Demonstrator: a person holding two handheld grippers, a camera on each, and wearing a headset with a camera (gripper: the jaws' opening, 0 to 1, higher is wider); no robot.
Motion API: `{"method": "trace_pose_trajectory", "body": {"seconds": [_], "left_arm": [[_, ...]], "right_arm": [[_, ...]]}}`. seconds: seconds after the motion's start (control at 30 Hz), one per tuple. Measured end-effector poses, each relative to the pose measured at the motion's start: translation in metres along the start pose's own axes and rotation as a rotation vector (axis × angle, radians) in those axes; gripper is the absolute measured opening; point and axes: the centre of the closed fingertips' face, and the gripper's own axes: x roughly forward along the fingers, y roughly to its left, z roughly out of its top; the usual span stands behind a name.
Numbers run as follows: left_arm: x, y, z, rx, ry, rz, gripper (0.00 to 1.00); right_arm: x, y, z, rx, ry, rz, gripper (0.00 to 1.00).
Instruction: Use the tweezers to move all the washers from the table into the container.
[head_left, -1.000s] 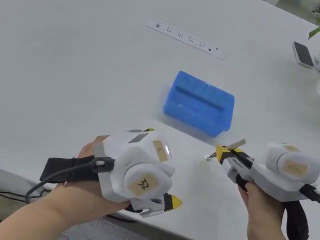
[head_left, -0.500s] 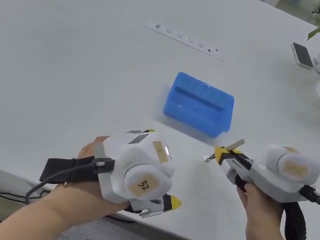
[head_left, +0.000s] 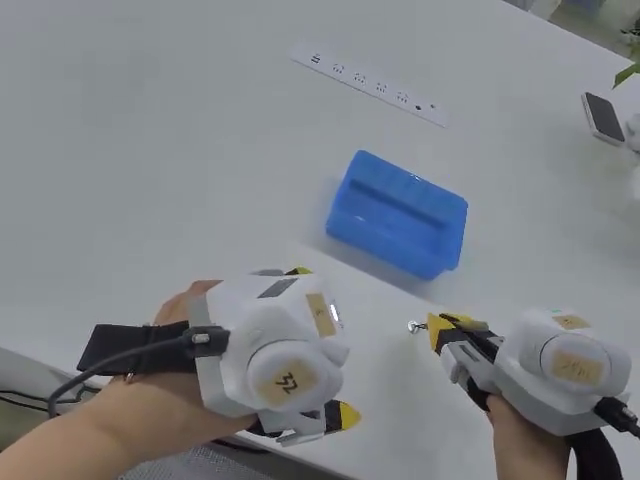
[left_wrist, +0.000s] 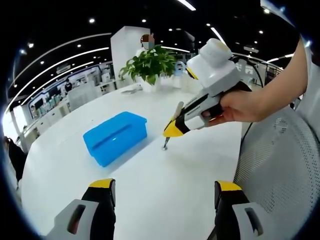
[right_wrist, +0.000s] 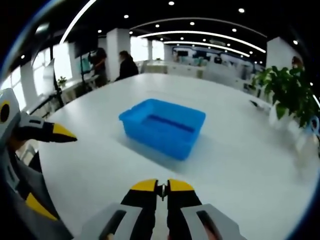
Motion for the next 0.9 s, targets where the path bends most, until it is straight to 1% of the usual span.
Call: {"method": "trace_pose_trajectory", "body": {"seconds": [0.1,0.27,0.33,0.4,0.47,0.63,0.77,0.8,0.9], "left_arm": [[0.000,0.000,-0.001,0.003,0.004,0.000,0.83],[0.000,0.001,-0.001,0.007,0.006,0.005,0.82],[0.000,0.001,-0.001,0.004,0.005,0.005,0.82],[0.000,0.001,-0.001,0.007,0.006,0.005,0.82],[0.000,0.001,-0.001,0.009,0.005,0.005,0.82],[0.000,0.001,-0.001,0.010,0.005,0.003,0.82],[0.000,0.000,-0.001,0.011,0.006,0.002,0.82],[0.000,0.000,-0.001,0.011,0.005,0.002,0.82],[-0.001,0.001,0.000,0.014,0.005,0.004,0.82]], "right_arm": [[0.002,-0.001,0.002,0.019,0.005,-0.001,0.03],[0.003,-0.002,0.004,0.022,0.019,0.007,0.02],[0.002,-0.003,0.005,0.043,0.030,0.015,0.02],[0.001,-0.005,0.008,0.055,0.021,0.019,0.02],[-0.001,-0.004,0.012,0.062,0.014,0.022,0.02],[-0.005,-0.004,0.023,0.049,0.003,0.030,0.02],[-0.005,-0.004,0.034,0.013,-0.004,0.045,0.02],[-0.006,-0.004,0.038,0.013,-0.009,0.047,0.02],[-0.009,-0.002,0.055,0.034,-0.039,0.067,0.02]]}}
